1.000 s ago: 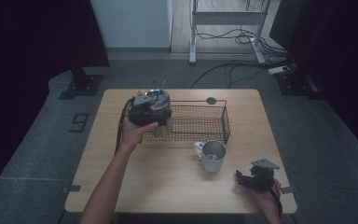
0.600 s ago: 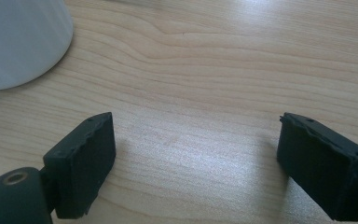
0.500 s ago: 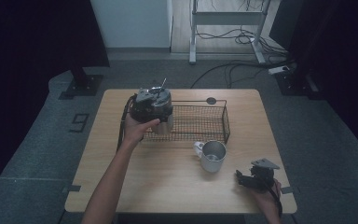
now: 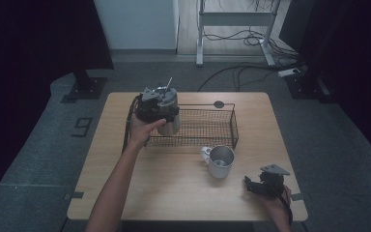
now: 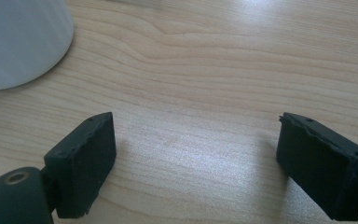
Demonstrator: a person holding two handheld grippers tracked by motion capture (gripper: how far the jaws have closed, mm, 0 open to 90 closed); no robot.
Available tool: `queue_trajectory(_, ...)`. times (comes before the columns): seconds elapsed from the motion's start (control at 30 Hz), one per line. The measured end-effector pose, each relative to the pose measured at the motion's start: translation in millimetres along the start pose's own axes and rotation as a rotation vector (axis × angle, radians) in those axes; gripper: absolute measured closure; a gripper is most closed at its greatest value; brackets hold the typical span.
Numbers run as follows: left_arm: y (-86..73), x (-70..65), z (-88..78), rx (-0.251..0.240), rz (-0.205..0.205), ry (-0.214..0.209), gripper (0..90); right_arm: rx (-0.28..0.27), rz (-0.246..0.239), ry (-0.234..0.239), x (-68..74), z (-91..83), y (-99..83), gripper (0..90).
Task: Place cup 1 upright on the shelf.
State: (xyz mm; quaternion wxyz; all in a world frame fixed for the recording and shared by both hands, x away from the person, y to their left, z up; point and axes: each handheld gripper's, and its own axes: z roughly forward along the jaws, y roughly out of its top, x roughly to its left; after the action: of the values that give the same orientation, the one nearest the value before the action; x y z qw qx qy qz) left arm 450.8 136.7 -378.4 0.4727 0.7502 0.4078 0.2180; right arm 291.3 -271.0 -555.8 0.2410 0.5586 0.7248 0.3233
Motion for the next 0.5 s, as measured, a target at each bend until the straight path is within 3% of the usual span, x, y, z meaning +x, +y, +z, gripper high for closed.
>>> queue_trajectory(0.5,2.3,4.8,18.9,0.028,0.000,0.013,4.0,0.000,0.001,0.000,0.0,0.0,0.0,11.7)
